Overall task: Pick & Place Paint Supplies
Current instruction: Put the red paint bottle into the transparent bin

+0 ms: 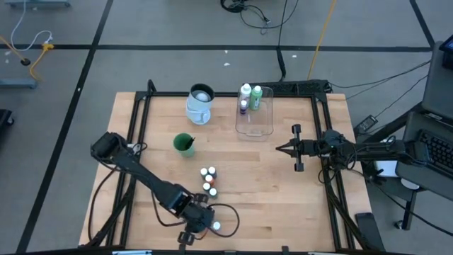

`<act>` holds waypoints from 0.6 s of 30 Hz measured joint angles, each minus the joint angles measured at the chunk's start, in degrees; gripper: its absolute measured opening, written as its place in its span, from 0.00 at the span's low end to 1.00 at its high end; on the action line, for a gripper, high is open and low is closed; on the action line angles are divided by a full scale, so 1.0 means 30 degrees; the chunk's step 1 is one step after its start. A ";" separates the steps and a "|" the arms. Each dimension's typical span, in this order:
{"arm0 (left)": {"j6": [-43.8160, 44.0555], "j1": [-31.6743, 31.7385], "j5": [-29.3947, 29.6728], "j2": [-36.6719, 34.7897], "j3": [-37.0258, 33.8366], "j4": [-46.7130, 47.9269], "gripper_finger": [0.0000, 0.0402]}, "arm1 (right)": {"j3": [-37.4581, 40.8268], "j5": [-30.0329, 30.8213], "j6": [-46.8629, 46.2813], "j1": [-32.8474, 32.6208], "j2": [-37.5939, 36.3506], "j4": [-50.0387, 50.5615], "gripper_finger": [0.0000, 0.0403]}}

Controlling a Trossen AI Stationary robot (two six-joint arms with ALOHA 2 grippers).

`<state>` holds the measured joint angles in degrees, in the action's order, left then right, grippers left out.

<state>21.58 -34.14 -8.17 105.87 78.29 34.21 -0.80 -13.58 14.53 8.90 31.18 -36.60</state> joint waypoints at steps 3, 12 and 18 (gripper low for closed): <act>-0.0028 -0.0214 0.0425 -0.0751 -0.0063 0.1021 0.25 | 0.0000 -0.0002 -0.0031 -0.0006 0.0004 0.0007 0.01; -0.1078 -0.0607 0.3671 -0.4379 -0.0034 0.4666 0.25 | 0.0000 -0.0005 -0.0029 -0.0001 0.0002 0.0007 0.01; -0.2034 -0.0323 0.6463 -0.8787 -0.2077 0.5185 0.25 | 0.0005 -0.0007 -0.0031 0.0001 0.0007 0.0033 0.01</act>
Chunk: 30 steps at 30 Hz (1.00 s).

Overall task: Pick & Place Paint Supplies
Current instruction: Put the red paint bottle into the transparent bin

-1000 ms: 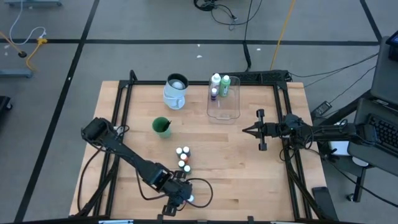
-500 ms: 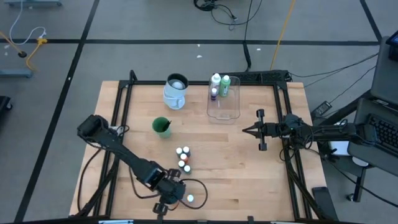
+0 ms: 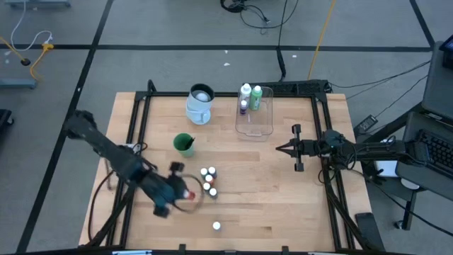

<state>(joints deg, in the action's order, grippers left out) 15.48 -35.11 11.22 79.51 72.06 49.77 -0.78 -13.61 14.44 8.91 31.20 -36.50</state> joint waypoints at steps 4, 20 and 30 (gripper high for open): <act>0.1975 0.0500 0.1481 -0.3995 -0.3370 -0.0312 0.25 | -0.0001 0.0000 0.0051 0.0000 -0.0007 0.0040 0.01; 0.2355 0.4807 0.4781 -0.5724 -0.2852 -0.6699 0.25 | -0.0004 0.0000 0.0000 -0.0007 0.0000 -0.0026 0.01; -0.1335 1.3133 -0.0915 0.2741 0.6013 -0.5748 0.25 | 0.0002 0.0000 0.0038 -0.0006 -0.0007 -0.0018 0.01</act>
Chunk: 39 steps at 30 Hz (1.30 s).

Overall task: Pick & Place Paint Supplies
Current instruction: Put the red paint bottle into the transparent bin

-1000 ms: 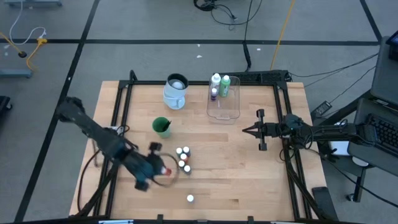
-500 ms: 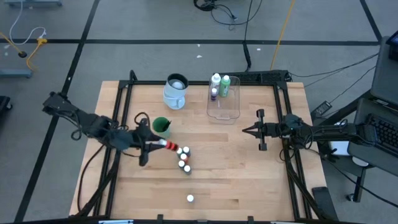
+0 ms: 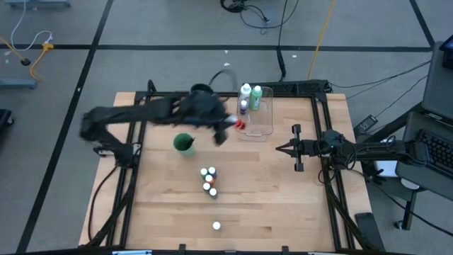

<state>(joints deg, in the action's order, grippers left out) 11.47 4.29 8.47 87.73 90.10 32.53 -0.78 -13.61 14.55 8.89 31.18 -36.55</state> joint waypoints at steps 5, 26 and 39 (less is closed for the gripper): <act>-0.3234 0.2662 -0.2902 0.5369 0.5034 0.0516 0.25 | -0.0001 0.0000 0.0463 -0.0002 0.0000 0.0225 0.01; -0.3438 0.5056 0.0759 1.3952 1.3210 0.4662 0.25 | 0.0001 -0.0002 0.1943 0.0006 0.0000 0.2067 0.01; -0.5141 0.4763 0.0669 1.4575 1.3174 0.4230 0.25 | -0.0006 0.0000 0.1649 0.0000 0.0007 0.2047 0.01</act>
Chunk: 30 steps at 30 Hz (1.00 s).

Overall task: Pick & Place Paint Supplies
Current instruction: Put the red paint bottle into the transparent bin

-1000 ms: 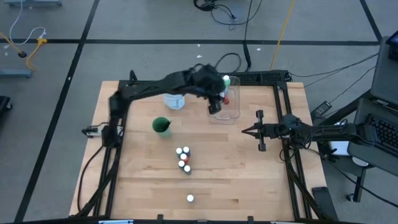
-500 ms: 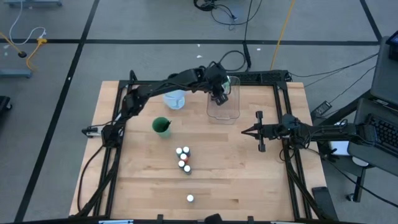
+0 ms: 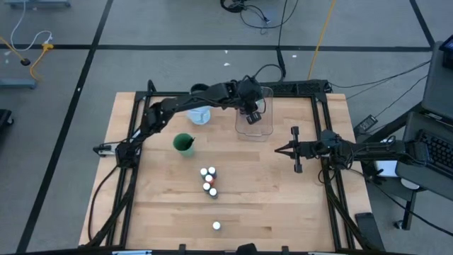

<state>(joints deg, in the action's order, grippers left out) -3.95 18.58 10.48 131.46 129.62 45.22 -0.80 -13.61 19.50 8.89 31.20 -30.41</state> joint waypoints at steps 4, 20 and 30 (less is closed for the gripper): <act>0.1348 0.0069 0.0289 0.0311 0.0007 -0.0434 0.25 | 0.0000 0.0000 -0.0054 0.0001 0.0000 -0.0037 0.01; 0.5008 -0.0040 0.2064 0.0914 0.0000 -0.0055 0.25 | 0.0000 0.0000 -0.0114 -0.0002 -0.0007 -0.0053 0.01; 0.4633 -0.0040 0.1857 0.1837 -0.0003 -0.0637 0.25 | 0.0007 0.0000 -0.0121 0.0006 0.0000 -0.0066 0.01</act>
<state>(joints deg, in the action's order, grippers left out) 9.95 18.46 16.05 136.97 129.61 43.30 -0.78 -13.61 19.14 8.91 31.20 -30.61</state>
